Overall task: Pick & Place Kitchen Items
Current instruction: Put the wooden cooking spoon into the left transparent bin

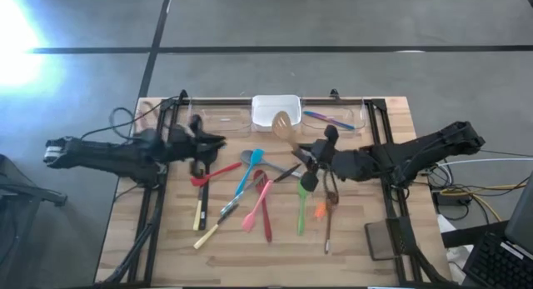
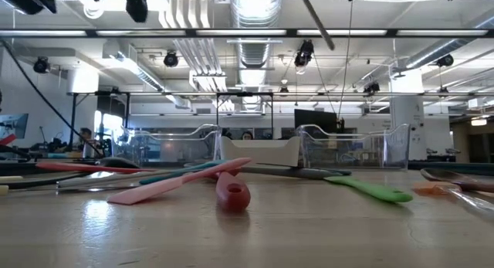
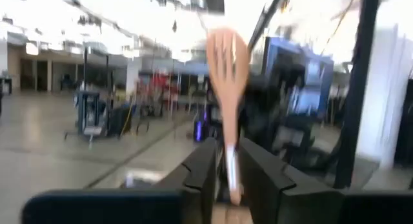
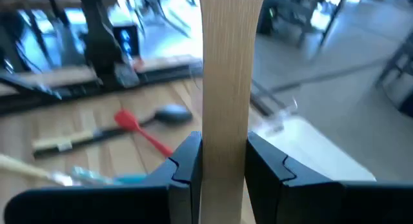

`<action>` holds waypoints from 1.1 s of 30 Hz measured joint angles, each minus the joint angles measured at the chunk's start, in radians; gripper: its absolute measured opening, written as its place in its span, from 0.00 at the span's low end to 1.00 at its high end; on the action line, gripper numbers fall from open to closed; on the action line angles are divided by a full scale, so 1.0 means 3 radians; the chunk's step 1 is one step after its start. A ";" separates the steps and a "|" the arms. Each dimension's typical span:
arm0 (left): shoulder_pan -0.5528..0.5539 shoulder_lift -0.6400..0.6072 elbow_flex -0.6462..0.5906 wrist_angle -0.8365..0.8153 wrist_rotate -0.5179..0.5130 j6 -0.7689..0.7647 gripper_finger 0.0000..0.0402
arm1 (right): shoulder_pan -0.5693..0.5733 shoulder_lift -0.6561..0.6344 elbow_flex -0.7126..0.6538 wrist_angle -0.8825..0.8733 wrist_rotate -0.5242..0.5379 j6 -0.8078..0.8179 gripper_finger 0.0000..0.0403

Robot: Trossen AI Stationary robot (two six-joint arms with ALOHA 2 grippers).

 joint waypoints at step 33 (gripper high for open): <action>0.0033 0.2142 0.1522 0.0604 -0.0283 0.0167 0.54 | -0.0461 0.0513 0.0011 0.1380 -0.0580 -0.0654 0.18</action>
